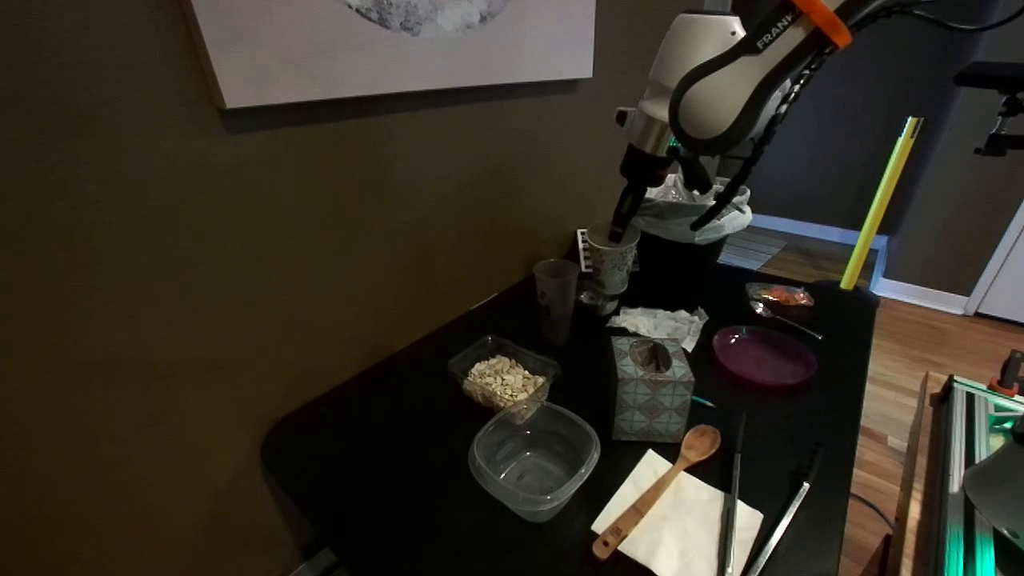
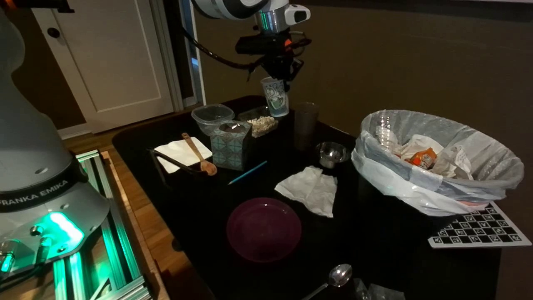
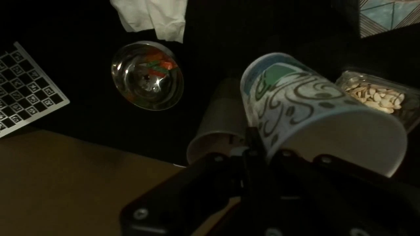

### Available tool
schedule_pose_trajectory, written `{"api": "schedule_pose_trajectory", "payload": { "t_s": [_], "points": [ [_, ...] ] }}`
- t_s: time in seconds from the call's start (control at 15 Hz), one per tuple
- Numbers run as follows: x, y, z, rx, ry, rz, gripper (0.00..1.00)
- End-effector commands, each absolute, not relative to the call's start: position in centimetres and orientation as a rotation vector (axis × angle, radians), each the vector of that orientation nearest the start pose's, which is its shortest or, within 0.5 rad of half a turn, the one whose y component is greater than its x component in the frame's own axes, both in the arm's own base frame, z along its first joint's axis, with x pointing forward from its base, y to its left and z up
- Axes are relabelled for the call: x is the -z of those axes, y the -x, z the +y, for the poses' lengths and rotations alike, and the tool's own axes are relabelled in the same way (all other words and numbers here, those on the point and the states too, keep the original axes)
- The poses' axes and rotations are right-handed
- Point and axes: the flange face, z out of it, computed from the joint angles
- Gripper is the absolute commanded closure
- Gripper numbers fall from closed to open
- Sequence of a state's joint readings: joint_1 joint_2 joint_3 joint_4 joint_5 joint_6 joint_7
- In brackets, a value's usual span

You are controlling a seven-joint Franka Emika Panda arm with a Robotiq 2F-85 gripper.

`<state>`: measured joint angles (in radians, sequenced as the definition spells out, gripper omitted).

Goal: Pick up the cup, then pour the water into the bigger cup

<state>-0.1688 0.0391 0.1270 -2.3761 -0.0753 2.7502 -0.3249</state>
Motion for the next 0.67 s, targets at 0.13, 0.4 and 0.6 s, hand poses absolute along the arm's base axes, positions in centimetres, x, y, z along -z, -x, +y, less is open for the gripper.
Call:
{"api": "schedule_pose_trajectory", "payload": {
  "t_s": [0.13,0.4,0.6],
  "points": [
    [-31.8,-52.1,-1.2,0.557,3.046,-0.649,0.99],
    [-29.6,-51.5,-1.3,0.616,3.047,-0.744,0.99],
    [-27.5,-51.1,-1.1,0.616,3.039,-0.764,0.99]
  ]
}}
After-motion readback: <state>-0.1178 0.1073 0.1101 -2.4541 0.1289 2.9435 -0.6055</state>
